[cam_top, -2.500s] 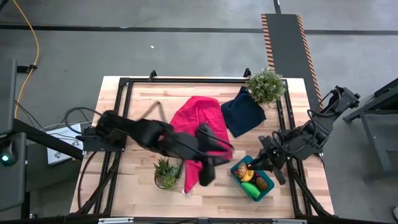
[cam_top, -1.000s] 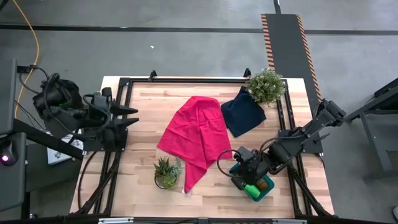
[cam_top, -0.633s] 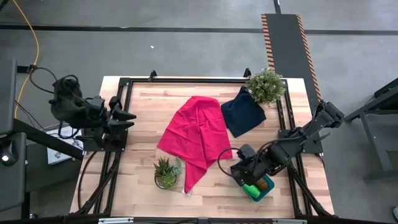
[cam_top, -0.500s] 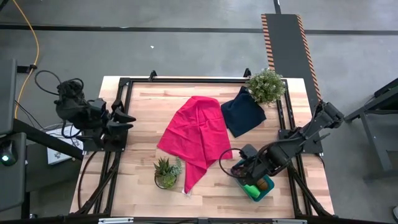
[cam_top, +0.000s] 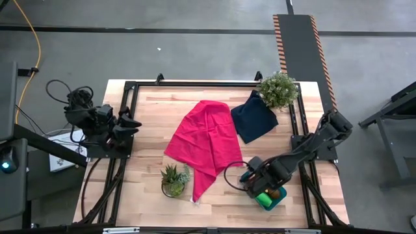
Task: Pick and placing Produce into tupperware
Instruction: Put the yellow corn into the blue bin
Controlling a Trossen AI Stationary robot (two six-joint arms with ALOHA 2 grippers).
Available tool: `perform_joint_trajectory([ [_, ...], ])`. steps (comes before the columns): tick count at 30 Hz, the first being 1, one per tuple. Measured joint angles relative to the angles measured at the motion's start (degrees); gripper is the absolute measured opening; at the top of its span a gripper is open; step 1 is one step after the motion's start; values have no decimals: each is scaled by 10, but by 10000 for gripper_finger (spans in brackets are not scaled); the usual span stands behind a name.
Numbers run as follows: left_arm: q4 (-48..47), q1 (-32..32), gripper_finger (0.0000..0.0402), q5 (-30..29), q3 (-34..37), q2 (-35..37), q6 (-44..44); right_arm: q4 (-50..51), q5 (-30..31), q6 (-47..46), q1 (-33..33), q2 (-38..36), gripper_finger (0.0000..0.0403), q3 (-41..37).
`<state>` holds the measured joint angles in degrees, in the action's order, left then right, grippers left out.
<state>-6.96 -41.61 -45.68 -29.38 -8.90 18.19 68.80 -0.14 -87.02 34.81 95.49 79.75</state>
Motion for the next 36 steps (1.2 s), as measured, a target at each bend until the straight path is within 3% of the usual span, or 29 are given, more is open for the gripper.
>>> perform_joint_trajectory([
  [13,-12,0,129,-4,25,31,21,-8,-16,30,-5,55,3,0],
  [18,-44,0,129,-4,25,31,50,-18,-20,39,-17,49,3,-19],
  [24,-70,0,129,-2,25,31,85,-111,-45,22,-23,23,3,-88],
  [36,-82,0,129,-4,25,31,91,-111,-55,50,-36,22,3,-94],
])
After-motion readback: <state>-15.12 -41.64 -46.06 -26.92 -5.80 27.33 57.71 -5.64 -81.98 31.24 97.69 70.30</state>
